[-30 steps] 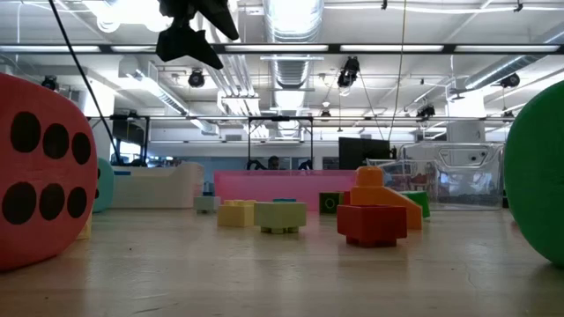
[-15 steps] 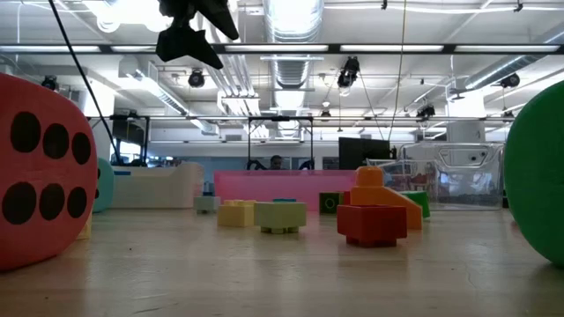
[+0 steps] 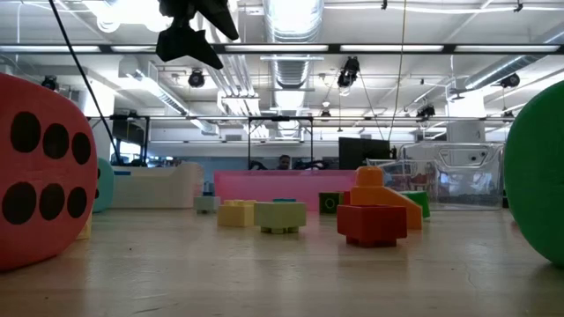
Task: Pick & Place Toys
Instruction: Put the blue deck of cards into the red bin
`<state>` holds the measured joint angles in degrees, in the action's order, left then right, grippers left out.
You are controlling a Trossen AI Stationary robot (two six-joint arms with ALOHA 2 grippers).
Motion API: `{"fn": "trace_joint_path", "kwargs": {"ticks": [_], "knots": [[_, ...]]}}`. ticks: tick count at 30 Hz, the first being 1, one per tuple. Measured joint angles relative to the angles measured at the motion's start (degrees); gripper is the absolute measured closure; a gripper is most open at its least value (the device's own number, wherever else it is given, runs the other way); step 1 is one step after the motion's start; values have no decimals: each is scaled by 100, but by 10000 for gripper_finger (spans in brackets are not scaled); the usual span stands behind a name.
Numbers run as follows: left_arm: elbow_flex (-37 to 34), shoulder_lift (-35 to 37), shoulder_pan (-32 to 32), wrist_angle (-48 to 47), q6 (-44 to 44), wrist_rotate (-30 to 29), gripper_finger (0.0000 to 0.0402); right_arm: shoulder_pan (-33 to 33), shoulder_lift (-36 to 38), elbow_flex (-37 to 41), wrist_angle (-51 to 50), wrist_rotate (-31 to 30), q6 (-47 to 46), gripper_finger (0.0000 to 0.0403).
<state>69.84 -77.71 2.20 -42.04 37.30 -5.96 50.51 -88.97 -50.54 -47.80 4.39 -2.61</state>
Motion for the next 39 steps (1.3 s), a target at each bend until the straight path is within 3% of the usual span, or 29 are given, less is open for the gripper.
{"fn": "trace_joint_path", "kwargs": {"ticks": [6, 9, 24, 34, 39], "knots": [[0, 0, 0, 1, 0, 0, 124, 241, -61, 42, 7, -6, 173, 55], [0, 0, 0, 2, 4, 0, 124, 357, -103, 72, 19, -346, 302, 55], [0, 0, 0, 4, 22, 1, 124, 349, -118, 76, 17, -798, 475, 55], [0, 0, 2, 5, 24, 1, 125, 349, -129, 255, 521, -809, 866, 55], [0, 0, 7, 7, 24, 2, 125, 349, -285, 337, 515, -721, 631, 70]]}}
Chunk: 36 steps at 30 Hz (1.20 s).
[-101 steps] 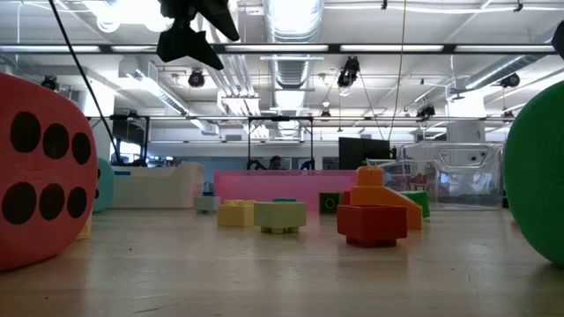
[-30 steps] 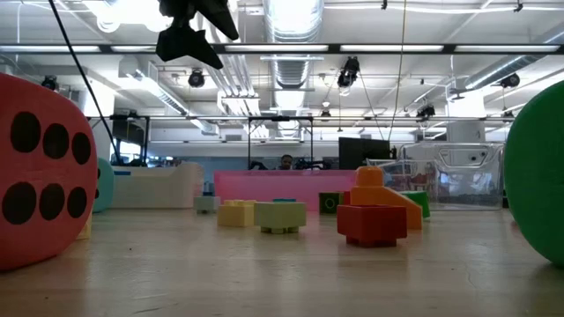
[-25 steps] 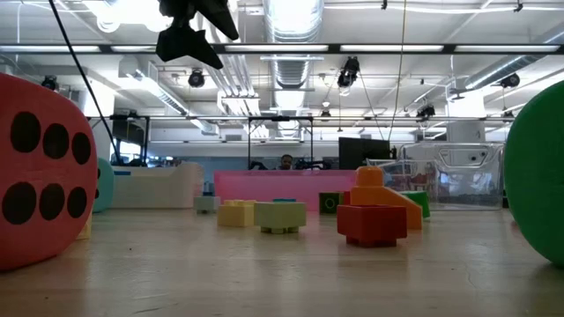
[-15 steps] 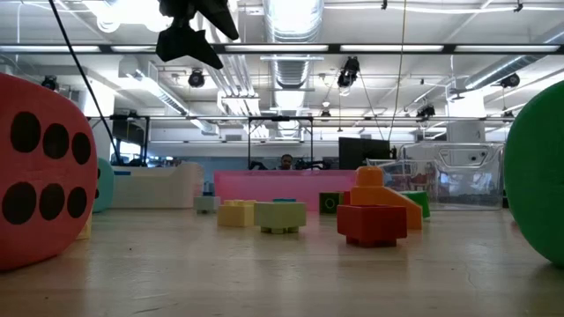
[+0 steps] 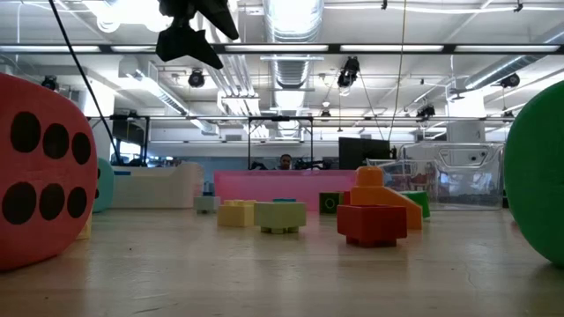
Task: Pick & Place Toys
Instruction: Put the blue deck of cards into the red bin
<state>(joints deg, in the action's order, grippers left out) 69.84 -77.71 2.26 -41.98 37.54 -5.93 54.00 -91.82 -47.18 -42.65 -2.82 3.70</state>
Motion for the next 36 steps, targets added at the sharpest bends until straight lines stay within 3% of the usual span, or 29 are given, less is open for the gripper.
{"fn": "trace_joint_path", "kwargs": {"ticks": [4, 8, 19, 28, 33, 36], "knots": [[0, 0, 2, 0, 0, 0, 125, -9, -122, 5, -9, 86, -49, 109], [0, 0, 10, -1, 6, 63, 125, -6, -167, -68, -79, 87, -392, 110], [0, 121, 52, -22, -7, 195, 125, -407, 247, -505, -231, 136, -3073, 110], [0, 457, 55, 87, -259, -3, 125, -1417, 515, -1209, -379, -985, -5314, 110], [0, 661, 68, 106, -665, -48, 125, -2242, 590, -1680, -498, -1761, -5754, 110], [0, 799, 76, 102, -760, -48, 125, -2912, 592, -2048, -500, -1882, -5645, 110]]}}
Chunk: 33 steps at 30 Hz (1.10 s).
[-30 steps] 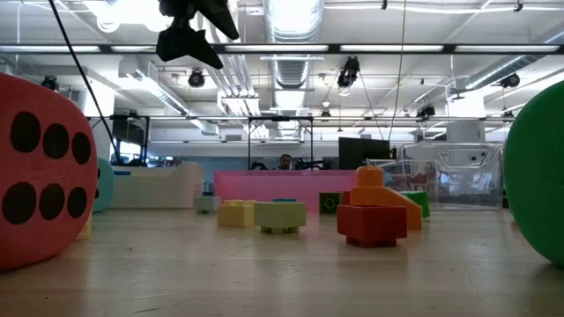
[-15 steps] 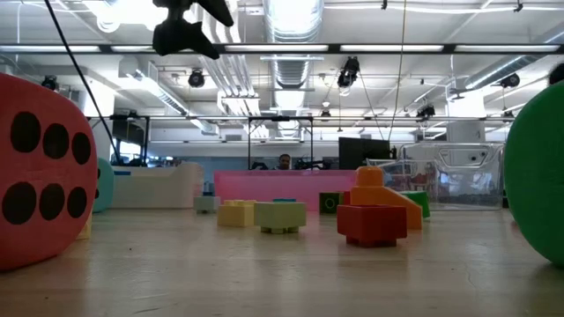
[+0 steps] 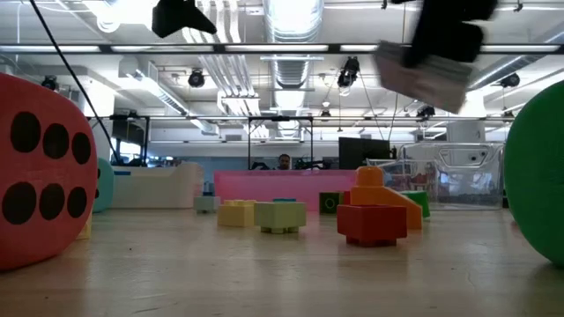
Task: Pick & Place Toys
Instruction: Put the blue deck of cards into the red bin
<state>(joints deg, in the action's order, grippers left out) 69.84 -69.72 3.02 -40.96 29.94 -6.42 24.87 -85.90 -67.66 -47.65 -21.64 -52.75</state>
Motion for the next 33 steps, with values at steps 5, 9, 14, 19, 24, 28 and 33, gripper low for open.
{"fn": "trace_joint_path", "kwargs": {"ticks": [5, 9, 14, 19, 24, 28, 33], "knots": [[0, 207, 3, -1, -14, 0, 125, -1282, -54, -649, -1, 45, 882, 110], [0, 313, 29, -105, 9, -1, 124, -2371, -54, -1090, 12, 123, 1669, 110], [0, 369, 42, -229, 241, -2, 124, -3804, -54, -1261, 301, 1067, 2232, 110], [0, 390, 42, -213, 459, -44, 124, -4618, -169, -1209, 832, 1470, 2302, 110], [0, 390, 42, -213, 703, -111, 124, -4912, -753, -1560, 884, 1748, 2717, 110], [0, 390, 42, -213, 804, -113, 124, -5089, -1330, -2050, 882, 1998, 2828, 110], [0, 390, 42, -220, 893, -113, 124, -5227, -2087, -2674, 445, 2147, 2968, 110]]}}
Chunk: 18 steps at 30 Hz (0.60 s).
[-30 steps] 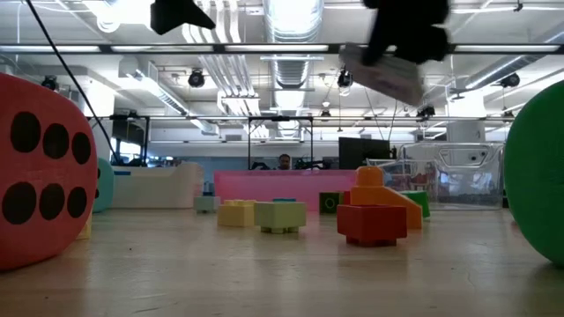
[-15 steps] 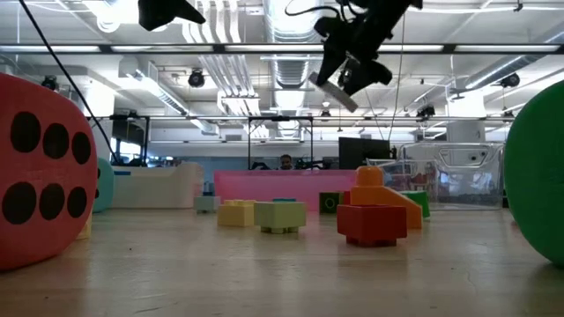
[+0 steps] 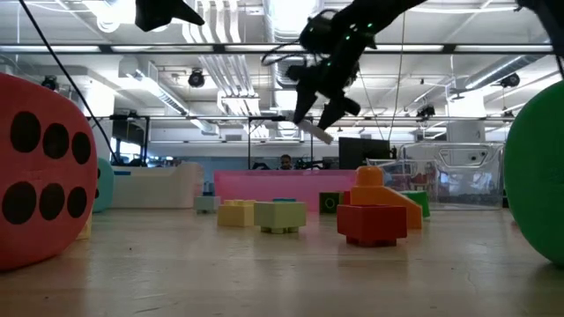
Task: Pick & Place Toys
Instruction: Put the blue deck of cards into the red bin
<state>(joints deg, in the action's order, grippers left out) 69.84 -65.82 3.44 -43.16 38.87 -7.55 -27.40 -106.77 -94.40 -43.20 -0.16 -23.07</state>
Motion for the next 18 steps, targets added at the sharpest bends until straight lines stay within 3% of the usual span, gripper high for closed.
{"fn": "trace_joint_path", "kwargs": {"ticks": [7, 18], "knots": [[0, 0, 0, 1, 45, 2, 124, 54, -994, -825, -616, 25, 593, 110], [0, 0, 0, 0, 153, -78, 124, 207, -1901, -1365, -903, -72, 1239, 110]]}}
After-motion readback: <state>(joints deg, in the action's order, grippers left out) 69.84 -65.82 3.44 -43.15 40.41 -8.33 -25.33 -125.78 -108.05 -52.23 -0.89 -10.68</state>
